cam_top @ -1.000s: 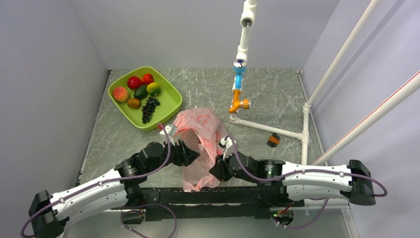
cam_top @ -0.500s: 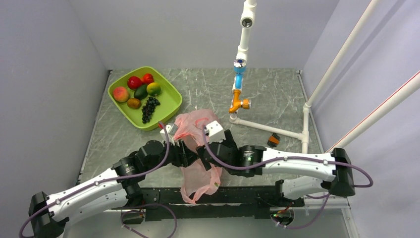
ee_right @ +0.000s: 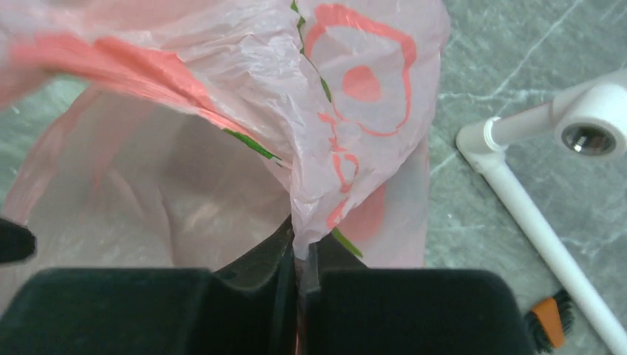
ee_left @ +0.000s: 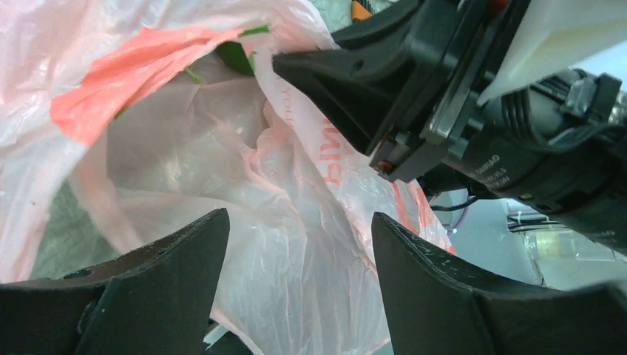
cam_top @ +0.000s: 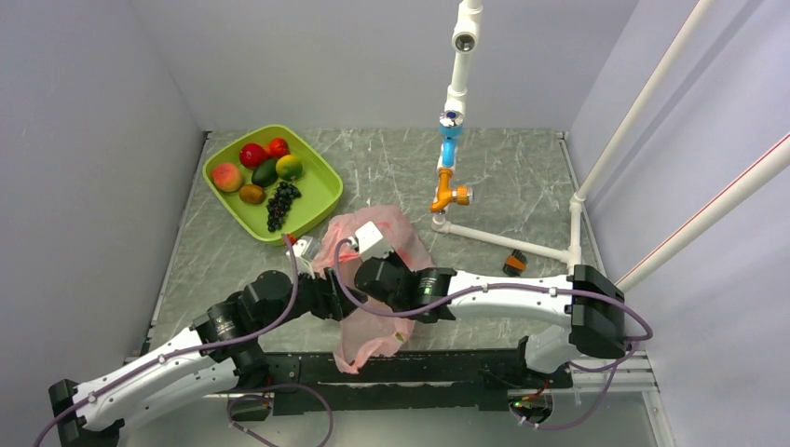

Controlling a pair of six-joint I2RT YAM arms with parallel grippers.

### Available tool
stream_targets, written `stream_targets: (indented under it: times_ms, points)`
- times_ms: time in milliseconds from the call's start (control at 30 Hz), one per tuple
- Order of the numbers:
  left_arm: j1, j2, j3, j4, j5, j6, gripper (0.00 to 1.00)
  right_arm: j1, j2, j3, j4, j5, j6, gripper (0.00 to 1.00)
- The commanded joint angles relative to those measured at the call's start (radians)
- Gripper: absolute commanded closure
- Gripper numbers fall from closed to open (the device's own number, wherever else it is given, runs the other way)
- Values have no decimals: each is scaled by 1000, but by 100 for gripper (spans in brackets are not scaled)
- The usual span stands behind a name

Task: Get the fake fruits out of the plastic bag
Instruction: Take out the fake fruit from the plastic bag.

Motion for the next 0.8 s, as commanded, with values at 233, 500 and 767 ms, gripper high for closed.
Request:
stream_targets:
  times_ms: [233,500,767]
  points:
    - [-4,147,-38,281,-13,-23,37,-67,-146,34,230,-292,13,100]
    - [-6,258,11,237,-273,-27,56,-84,-200,-7,242,-377,46,100]
    - [1,605,60,408,-430,-19,33,-114,-256,-87,287,-447,90,100]
